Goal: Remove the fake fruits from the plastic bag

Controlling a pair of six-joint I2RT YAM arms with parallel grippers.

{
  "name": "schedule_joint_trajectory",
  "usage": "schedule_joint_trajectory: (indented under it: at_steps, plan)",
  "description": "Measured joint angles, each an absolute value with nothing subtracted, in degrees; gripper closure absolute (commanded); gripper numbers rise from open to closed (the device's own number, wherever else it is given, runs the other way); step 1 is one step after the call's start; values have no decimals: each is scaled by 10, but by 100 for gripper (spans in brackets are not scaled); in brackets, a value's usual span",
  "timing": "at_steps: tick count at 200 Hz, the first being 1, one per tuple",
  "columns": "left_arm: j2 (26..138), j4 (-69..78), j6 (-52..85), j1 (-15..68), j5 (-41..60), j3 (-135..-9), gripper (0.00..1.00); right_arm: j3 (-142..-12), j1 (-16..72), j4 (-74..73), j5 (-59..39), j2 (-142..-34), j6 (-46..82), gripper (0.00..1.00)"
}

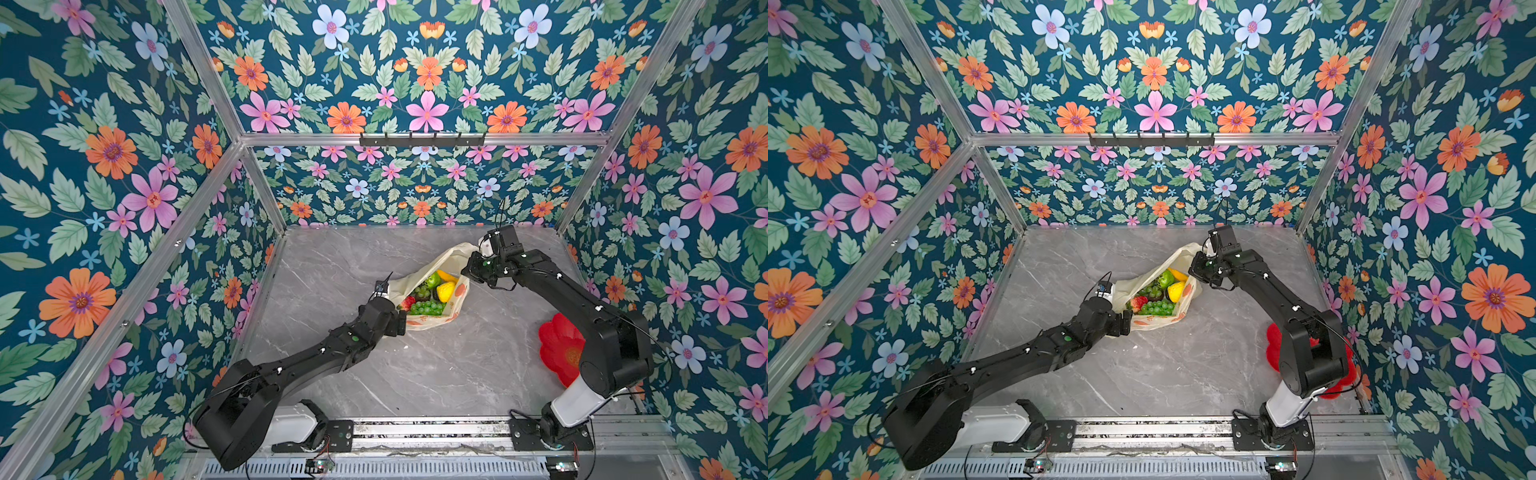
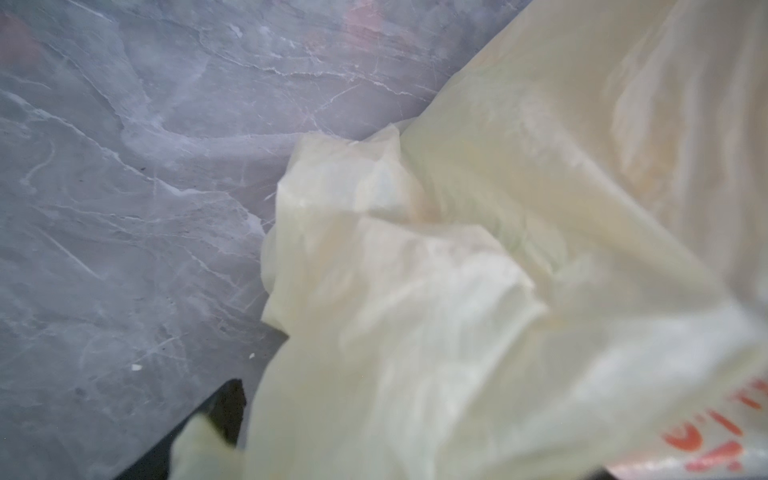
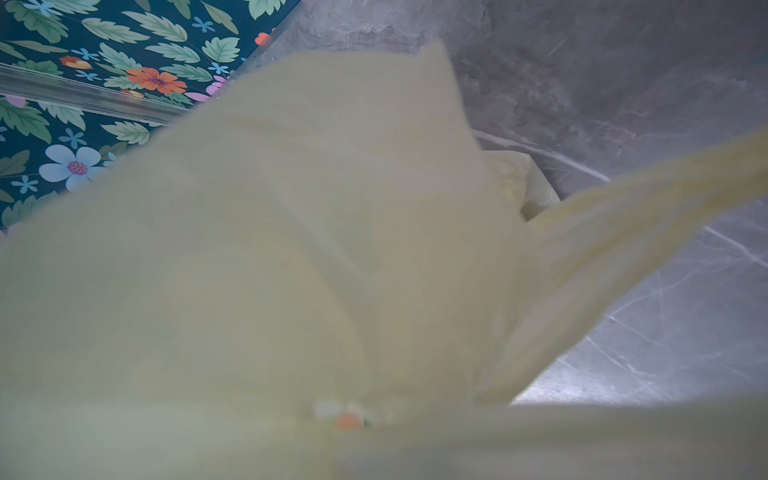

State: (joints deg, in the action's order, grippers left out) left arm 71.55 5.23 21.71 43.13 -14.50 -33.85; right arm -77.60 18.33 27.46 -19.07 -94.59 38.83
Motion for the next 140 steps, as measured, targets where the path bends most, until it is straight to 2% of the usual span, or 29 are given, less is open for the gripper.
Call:
schedule_joint_trajectory:
  at_steps: [37, 63, 114, 140]
  plan:
    - [673, 68, 193, 435, -151, -326, 6, -771, 183, 277, -184, -946, 387, 100]
    - [686, 77, 178, 435, -161, -346, 5, -758, 184, 278, -185, -943, 383, 100]
    - [827, 80, 147, 427, -182, -480, 6, -742, 190, 279, -197, -939, 368, 100]
    - [916, 56, 133, 402, -186, -558, 12, -737, 190, 282, -197, -933, 362, 100]
